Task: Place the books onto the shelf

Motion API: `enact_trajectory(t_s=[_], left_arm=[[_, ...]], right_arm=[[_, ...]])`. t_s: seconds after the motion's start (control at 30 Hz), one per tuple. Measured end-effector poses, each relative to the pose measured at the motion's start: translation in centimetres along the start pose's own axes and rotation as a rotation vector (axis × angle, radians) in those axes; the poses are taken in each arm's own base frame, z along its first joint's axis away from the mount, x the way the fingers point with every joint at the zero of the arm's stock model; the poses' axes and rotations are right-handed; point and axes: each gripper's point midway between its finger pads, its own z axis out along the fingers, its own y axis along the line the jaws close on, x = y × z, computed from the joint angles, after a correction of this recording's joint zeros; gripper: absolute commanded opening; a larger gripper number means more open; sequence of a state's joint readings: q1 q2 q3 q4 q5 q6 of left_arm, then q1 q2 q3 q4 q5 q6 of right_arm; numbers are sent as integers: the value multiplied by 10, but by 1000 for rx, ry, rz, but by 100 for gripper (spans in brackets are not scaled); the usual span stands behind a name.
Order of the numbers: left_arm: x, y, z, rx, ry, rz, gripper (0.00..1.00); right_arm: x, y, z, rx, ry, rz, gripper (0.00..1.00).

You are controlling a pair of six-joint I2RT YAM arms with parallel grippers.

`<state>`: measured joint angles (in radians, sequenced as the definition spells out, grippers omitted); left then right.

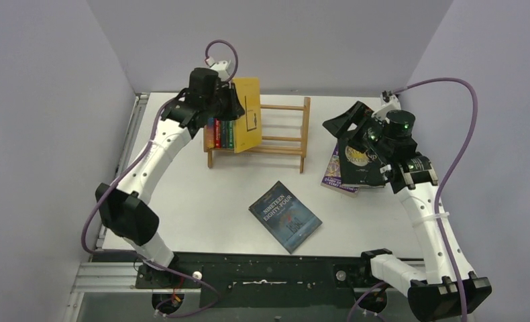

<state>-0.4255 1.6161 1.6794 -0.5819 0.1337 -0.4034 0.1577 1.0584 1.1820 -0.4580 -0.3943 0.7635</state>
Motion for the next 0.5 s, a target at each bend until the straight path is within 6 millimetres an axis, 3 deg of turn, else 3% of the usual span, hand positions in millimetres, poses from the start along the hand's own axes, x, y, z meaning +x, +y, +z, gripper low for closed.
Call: enact_trajectory(t_s=[0.23,0.5], left_arm=[[-3,27,49,-110,47,147,0],[-4,38,85,-141,71,224,0]], right_arm=[[7,-12,-13,57,7,-34,75],[15,-21,-18,95,22,-31,75]])
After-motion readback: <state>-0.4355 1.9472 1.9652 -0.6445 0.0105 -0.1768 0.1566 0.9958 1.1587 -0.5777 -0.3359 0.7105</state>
